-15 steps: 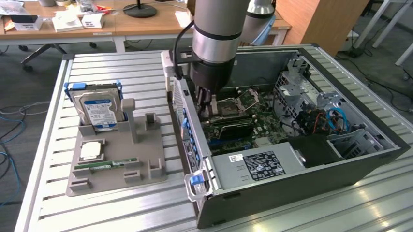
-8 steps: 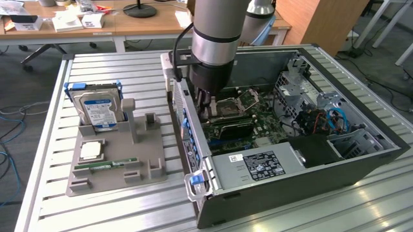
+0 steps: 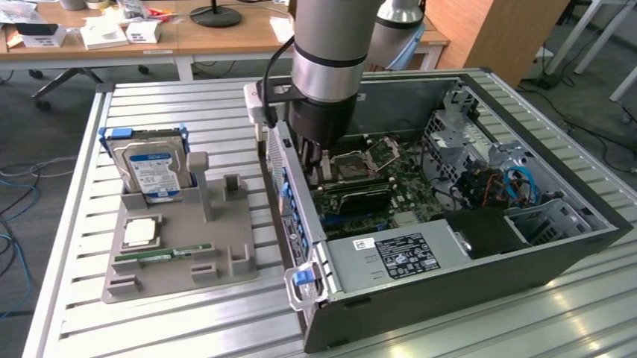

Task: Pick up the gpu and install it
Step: 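Press down on the gpu until it lock into place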

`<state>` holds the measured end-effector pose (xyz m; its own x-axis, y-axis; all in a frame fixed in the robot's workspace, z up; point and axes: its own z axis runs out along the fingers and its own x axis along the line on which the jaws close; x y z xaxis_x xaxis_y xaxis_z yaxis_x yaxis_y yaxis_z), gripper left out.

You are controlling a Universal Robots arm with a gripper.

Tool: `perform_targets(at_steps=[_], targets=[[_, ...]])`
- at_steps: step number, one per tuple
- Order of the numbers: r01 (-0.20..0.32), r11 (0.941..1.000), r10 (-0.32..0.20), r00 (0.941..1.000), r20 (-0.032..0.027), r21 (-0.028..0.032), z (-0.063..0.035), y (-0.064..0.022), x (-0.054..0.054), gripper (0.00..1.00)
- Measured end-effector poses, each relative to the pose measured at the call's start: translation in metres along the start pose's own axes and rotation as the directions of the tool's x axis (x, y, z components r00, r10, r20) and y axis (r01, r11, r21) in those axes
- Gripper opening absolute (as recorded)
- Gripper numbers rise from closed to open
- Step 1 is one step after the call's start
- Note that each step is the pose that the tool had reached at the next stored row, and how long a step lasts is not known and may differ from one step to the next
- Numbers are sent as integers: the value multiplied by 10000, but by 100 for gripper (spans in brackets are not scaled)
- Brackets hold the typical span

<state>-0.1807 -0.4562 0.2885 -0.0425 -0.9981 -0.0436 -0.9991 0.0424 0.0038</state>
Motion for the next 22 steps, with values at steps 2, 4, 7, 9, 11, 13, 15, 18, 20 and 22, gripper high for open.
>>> perform_targets(at_steps=[2,4,7,9,11,13,15,18,20,22], targets=[[0,10000,0,10000,-1,-2,1,1,0,11],[-2,10000,2,10000,-1,-1,2,2,0,11],[-4,10000,4,10000,0,-1,6,2,1,11],[-3,10000,3,10000,0,-1,11,2,2,11],[-4,10000,4,10000,1,-1,19,1,3,11],[-4,10000,4,10000,0,-1,28,1,4,11],[-4,10000,4,10000,-1,-2,36,1,6,11],[-3,10000,3,10000,-1,-1,45,1,7,11],[-3,10000,3,10000,0,-1,52,1,7,11],[-4,10000,4,10000,1,-1,60,1,8,11]])
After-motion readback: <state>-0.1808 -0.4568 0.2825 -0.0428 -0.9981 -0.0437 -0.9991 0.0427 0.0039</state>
